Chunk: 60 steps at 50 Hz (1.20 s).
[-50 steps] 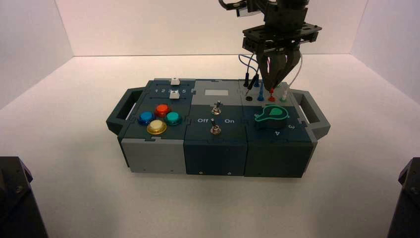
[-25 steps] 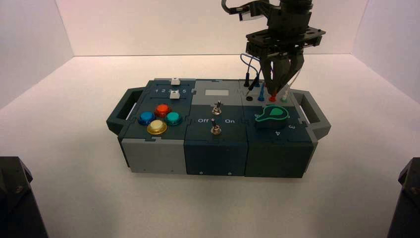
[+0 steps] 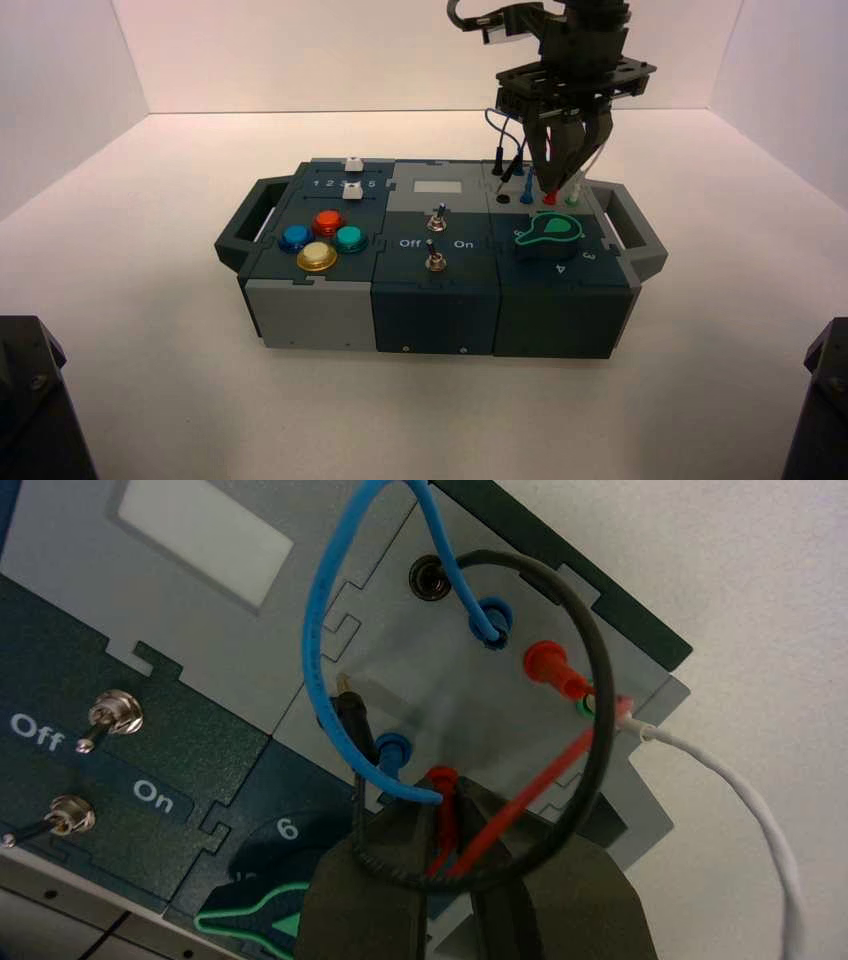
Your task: Insert the red wire.
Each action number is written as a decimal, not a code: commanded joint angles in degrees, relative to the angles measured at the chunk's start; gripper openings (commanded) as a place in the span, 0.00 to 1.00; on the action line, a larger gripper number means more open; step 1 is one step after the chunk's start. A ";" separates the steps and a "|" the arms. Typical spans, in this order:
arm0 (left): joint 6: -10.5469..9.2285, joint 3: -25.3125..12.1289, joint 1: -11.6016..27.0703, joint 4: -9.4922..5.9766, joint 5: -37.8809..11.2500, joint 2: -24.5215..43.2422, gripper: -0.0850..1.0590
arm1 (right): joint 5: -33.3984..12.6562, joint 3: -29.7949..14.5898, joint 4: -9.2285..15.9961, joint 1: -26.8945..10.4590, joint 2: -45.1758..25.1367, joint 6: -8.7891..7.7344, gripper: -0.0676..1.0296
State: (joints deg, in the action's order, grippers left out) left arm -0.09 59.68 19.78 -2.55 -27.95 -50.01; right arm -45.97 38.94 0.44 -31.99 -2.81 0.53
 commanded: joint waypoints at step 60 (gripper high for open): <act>0.35 -0.97 -4.57 0.18 0.88 -0.35 0.05 | -5.10 -1.14 0.70 -0.35 8.17 -0.18 0.36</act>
State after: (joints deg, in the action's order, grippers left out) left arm -0.09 59.68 15.73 -2.55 -27.77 -50.36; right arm -50.27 38.50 0.88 -32.17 1.58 0.26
